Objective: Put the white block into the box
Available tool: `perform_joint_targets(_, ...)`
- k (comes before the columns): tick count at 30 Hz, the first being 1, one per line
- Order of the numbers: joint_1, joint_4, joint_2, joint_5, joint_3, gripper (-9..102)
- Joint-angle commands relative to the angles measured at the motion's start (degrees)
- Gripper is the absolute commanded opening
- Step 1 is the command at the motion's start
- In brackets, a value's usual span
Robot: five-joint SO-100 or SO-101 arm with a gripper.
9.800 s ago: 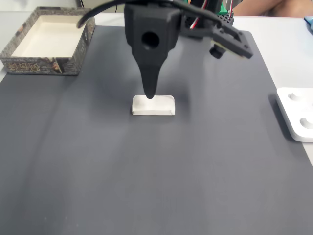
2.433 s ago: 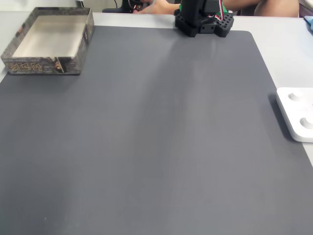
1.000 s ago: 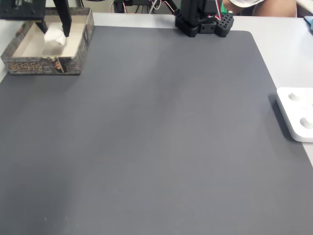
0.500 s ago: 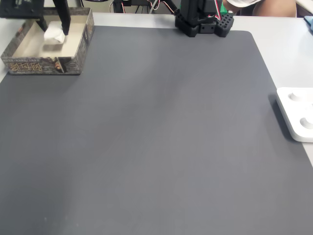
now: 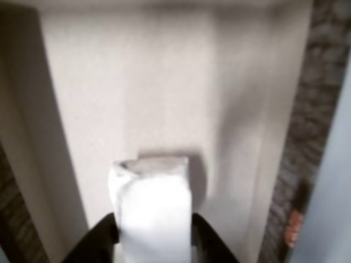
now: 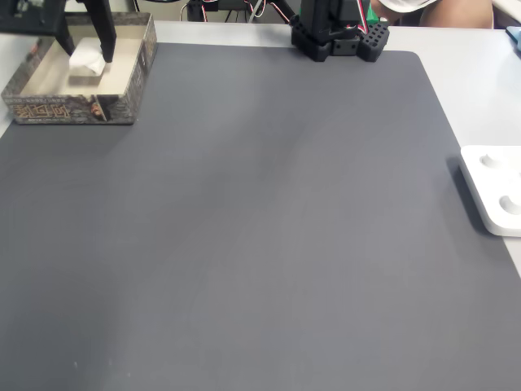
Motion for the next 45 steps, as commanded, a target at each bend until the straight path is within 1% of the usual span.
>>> perform_joint_targets(1,0.44,-0.53,1.23,-0.53,-3.69,24)
perform_joint_targets(4,0.35,-0.97,1.23,-0.53,-3.69,27)
perform_joint_targets(12,-1.32,-1.32,3.69,-0.62,-3.6,28)
perform_joint_targets(16,-2.2,-1.32,7.73,-0.62,-2.46,28)
perform_joint_targets(21,-3.25,-1.05,15.56,-1.14,3.08,26)
perform_joint_targets(25,-4.66,-0.97,22.5,-3.6,9.58,22)
perform_joint_targets(37,-9.84,-0.7,42.1,-16.26,29.44,11)
perform_joint_targets(40,-10.02,-0.79,46.41,-19.6,33.84,9)
perform_joint_targets(43,-9.58,-0.09,50.89,-19.69,37.18,7)
perform_joint_targets(45,-10.28,0.44,53.7,-22.41,40.08,4)
